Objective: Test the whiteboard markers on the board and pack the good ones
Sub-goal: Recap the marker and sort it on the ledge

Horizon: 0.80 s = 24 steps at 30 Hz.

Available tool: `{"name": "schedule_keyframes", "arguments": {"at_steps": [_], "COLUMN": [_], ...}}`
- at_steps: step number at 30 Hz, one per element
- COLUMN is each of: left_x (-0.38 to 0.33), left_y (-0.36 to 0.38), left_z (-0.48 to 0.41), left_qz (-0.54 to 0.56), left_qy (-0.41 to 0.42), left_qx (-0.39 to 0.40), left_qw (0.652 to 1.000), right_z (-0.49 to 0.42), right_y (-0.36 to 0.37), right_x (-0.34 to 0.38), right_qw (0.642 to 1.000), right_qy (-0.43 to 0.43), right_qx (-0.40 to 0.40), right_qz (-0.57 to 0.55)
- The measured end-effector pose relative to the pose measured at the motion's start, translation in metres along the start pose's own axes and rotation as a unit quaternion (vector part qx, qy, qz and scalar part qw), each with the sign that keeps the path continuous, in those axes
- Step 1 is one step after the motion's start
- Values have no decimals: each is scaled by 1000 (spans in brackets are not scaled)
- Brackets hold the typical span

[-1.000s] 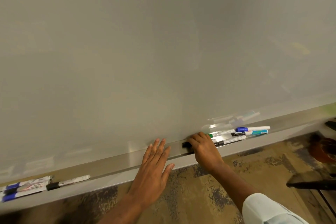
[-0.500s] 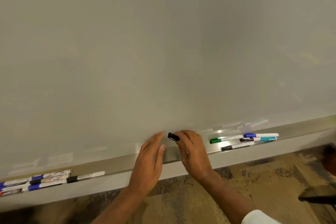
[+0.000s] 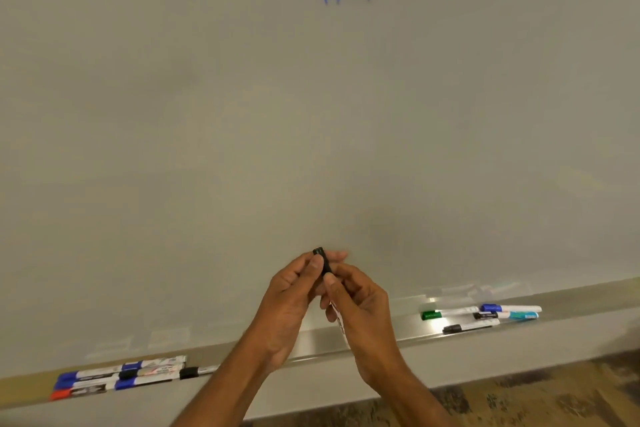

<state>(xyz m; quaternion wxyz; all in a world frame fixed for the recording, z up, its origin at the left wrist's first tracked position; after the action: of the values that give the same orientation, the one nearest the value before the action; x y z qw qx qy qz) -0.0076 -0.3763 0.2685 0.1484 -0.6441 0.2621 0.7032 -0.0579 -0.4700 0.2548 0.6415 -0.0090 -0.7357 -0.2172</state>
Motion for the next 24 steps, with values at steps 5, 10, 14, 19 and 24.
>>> {"name": "schedule_keyframes", "arguments": {"at_steps": [5, 10, 14, 19, 24], "left_x": [-40, -78, -105, -136, -161], "left_y": [-1, -1, -2, -4, -4], "left_z": [16, 33, 42, 52, 59], "left_qz": [39, 61, 71, 81, 107], "left_qy": [4, 27, 44, 66, 84], "left_qx": [41, 79, 78, 74, 68], "left_qw": [998, 995, 993, 992, 988], "right_z": [14, 27, 34, 37, 38], "right_y": [37, 60, 74, 91, 101], "right_x": [35, 64, 85, 113, 130], "right_qw": [999, 999, 999, 1000, 999], "right_qy": [31, 42, 40, 16, 21], "right_qx": [24, 9, -10, -18, -25], "right_qz": [-23, -17, -32, -15, -3]}}
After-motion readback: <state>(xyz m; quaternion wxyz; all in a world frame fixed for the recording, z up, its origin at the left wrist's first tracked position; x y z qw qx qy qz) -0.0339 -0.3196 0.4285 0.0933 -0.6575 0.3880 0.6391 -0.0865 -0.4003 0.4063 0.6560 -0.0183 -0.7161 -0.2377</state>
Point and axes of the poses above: each hand's wrist, its own z-axis away from the middle knuckle, its own y-axis out of the palm, x = y × z, the point moved 10 cm from there along -z, towards the middle knuckle, and after that the axes turned 3 degrees about x, right-handed, at the moved point
